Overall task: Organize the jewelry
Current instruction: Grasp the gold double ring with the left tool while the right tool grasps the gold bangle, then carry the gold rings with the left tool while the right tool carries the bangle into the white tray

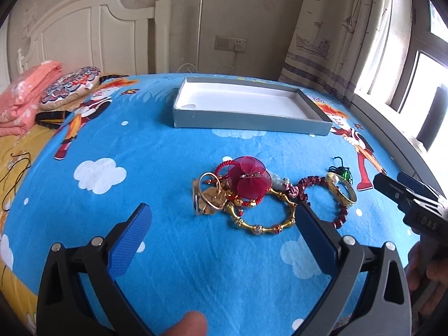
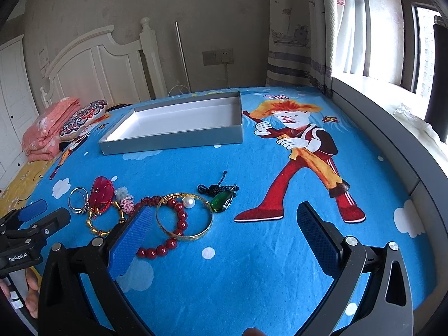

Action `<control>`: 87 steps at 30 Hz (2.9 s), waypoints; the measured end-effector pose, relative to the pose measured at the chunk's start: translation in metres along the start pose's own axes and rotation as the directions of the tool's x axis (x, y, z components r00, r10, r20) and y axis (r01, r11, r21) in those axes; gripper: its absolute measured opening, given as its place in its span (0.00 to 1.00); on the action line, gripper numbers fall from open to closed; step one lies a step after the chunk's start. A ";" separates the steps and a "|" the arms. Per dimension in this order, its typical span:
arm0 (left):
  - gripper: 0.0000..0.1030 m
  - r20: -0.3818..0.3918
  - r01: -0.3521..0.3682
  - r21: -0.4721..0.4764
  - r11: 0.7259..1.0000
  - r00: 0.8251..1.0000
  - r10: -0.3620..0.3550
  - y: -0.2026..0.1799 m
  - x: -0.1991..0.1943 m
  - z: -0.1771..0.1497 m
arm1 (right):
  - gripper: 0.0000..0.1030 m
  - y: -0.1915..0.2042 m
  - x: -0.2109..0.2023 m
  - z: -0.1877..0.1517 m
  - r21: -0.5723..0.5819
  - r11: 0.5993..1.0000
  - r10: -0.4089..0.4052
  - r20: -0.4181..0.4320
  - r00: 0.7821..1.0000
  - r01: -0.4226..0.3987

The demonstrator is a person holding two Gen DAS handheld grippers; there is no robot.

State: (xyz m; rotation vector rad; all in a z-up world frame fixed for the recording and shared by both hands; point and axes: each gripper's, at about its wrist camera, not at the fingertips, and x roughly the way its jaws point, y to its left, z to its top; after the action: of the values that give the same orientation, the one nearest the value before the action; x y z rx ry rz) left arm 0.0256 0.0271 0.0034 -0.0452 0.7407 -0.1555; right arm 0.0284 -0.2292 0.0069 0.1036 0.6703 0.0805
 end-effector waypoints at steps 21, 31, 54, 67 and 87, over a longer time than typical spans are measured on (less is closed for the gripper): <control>0.56 -0.012 0.048 0.114 0.992 0.999 -0.047 -0.018 0.030 0.027 | 0.93 -0.008 0.033 0.003 -0.062 0.998 0.000 -0.055 0.998 -0.004; 0.56 0.003 0.074 0.095 0.993 0.997 -0.075 -0.016 0.026 0.028 | 0.89 0.015 0.033 0.000 -0.115 0.993 0.028 -0.072 0.997 -0.036; 0.46 -0.094 -0.068 -0.074 0.995 0.994 0.061 0.042 0.035 0.000 | 0.32 0.056 0.048 -0.008 -0.200 0.971 0.100 -0.152 0.983 -0.129; 0.35 -0.075 -0.087 -0.049 0.995 0.994 0.083 0.040 0.033 0.003 | 0.07 0.042 0.039 -0.008 -0.151 0.979 0.120 -0.103 0.987 -0.135; 0.35 -0.001 -0.070 0.021 0.997 0.998 0.070 0.016 0.021 0.033 | 0.06 0.027 0.031 0.012 -0.124 0.991 0.056 -0.031 0.998 -0.059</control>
State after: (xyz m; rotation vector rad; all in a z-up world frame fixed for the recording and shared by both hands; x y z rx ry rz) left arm 0.0652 0.0395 0.0118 0.0008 0.7414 -0.0960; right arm 0.0592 -0.1994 0.0004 0.0016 0.6883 0.1792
